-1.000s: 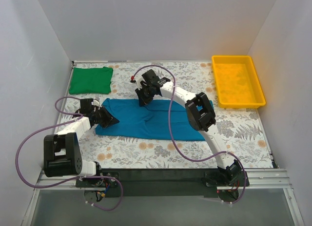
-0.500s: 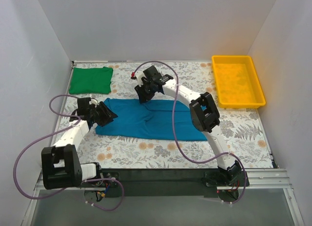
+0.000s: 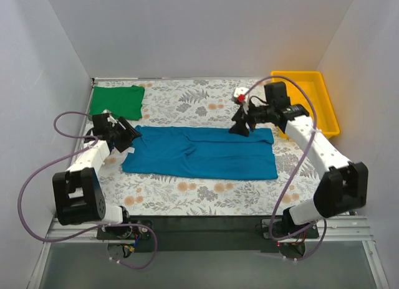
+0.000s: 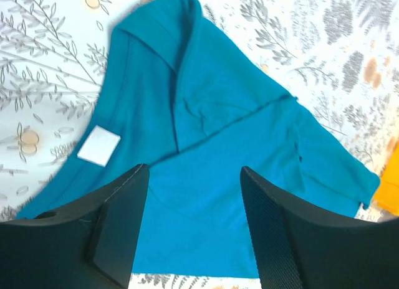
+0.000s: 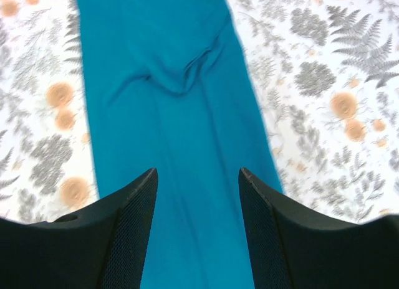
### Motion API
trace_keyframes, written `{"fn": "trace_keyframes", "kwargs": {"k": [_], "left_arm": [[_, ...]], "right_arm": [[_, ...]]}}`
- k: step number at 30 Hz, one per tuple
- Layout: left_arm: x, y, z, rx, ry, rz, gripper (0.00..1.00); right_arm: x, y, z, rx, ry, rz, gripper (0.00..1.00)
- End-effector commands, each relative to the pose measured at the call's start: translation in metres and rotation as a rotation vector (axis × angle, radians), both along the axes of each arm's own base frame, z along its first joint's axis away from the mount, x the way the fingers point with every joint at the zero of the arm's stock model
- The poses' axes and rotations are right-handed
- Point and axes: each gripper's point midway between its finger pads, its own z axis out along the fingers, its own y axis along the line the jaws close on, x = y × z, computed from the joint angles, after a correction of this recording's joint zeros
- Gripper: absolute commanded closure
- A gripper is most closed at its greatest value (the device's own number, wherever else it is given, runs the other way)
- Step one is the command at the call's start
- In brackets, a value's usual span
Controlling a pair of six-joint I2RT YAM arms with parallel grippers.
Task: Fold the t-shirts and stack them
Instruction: Fold the tshirt
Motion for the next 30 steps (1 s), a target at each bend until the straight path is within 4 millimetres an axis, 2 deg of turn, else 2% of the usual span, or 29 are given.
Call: {"fn": "trace_keyframes", "kwargs": {"k": [1,2,3,4,5,6,7,9,12,17,20,25,30], "left_arm": [[0.026,0.011,0.006,0.043,-0.025,0.009,0.42],[0.034,0.015,0.010,0.057,-0.035,0.014,0.43],[0.037,0.016,0.000,0.060,-0.007,0.014,0.43],[0.038,0.019,-0.002,0.068,0.004,0.016,0.43],[0.040,0.023,-0.004,0.087,0.013,0.023,0.44],[0.044,0.025,-0.007,0.096,0.024,0.025,0.44],[0.044,0.028,-0.008,0.106,0.034,0.030,0.44],[0.048,0.032,-0.009,0.126,0.041,0.032,0.44],[0.052,0.035,-0.011,0.137,0.054,0.032,0.45],[0.059,0.029,-0.018,0.110,0.082,-0.014,0.46],[0.063,0.028,-0.035,0.100,0.136,-0.030,0.47],[0.066,0.027,-0.049,0.094,0.185,-0.052,0.49],[0.072,0.028,-0.054,0.094,0.205,-0.063,0.51]], "right_arm": [[-0.042,-0.025,-0.004,0.094,-0.039,0.104,0.38],[-0.059,-0.035,-0.004,0.128,-0.046,0.095,0.37],[-0.062,-0.045,-0.006,0.146,-0.047,0.059,0.36],[-0.047,-0.064,0.002,0.177,-0.119,-0.019,0.32],[-0.063,-0.073,-0.005,0.221,-0.087,-0.062,0.25],[-0.064,-0.081,-0.003,0.248,-0.111,-0.086,0.23],[-0.060,-0.096,0.009,0.271,-0.189,-0.131,0.22],[-0.070,-0.099,-0.004,0.302,-0.139,-0.134,0.22],[-0.068,-0.108,-0.012,0.299,-0.130,-0.171,0.23],[-0.064,-0.112,-0.009,0.313,-0.112,-0.182,0.23],[-0.065,-0.112,-0.007,0.316,-0.117,-0.177,0.23],[-0.063,-0.112,-0.008,0.314,-0.108,-0.186,0.24],[-0.063,-0.112,-0.009,0.319,-0.097,-0.182,0.24]]}}
